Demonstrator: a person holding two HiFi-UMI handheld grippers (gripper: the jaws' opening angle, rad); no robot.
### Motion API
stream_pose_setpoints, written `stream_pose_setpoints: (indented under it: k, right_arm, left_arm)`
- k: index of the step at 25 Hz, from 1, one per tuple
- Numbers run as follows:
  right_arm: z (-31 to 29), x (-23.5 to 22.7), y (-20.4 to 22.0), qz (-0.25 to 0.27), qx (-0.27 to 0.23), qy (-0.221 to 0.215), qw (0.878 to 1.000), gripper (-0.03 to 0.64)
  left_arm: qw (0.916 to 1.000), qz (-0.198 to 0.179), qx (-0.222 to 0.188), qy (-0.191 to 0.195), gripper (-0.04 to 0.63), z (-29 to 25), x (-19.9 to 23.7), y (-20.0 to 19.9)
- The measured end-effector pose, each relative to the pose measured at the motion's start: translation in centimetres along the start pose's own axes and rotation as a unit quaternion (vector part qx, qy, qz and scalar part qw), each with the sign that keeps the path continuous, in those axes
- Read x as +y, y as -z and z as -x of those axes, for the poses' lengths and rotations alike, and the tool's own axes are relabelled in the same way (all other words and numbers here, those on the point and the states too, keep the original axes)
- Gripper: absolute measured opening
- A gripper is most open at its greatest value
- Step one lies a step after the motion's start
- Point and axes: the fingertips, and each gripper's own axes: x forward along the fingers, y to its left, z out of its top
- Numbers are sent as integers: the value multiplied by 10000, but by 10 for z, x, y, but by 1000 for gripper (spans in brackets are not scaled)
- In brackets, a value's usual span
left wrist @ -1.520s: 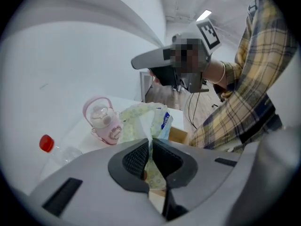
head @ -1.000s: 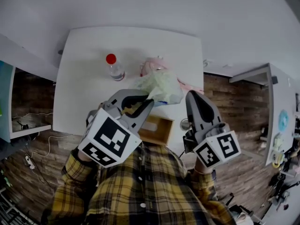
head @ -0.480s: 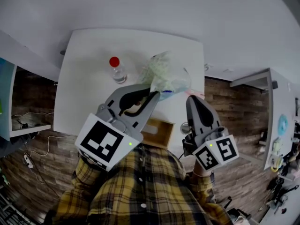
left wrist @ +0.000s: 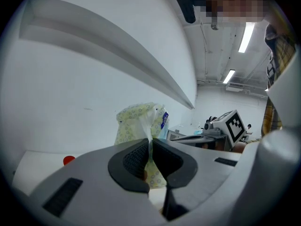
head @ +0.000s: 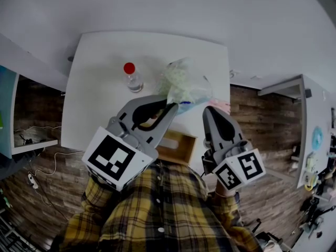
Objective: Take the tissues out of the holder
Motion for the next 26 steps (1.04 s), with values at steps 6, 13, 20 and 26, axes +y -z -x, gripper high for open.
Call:
stream_pose_setpoints:
  k: [6, 13, 20, 26]
  right_arm:
    - [-2, 4, 1, 48, 51, -40, 10000, 11]
    - [-6, 7, 4, 60, 86, -79, 9999, 11]
    - [-7, 8, 3, 53, 101, -73, 9999, 11]
    - [-6, 6, 5, 24, 102, -43, 9999, 11]
  left_arm:
    - [9999, -46, 79, 82, 26, 0, -2, 2]
    - [9998, -92, 113, 158, 26, -1, -2, 4]
    - [9996, -99, 177, 212, 26, -1, -3, 5]
    - [9995, -99, 206, 227, 26, -2, -3, 7]
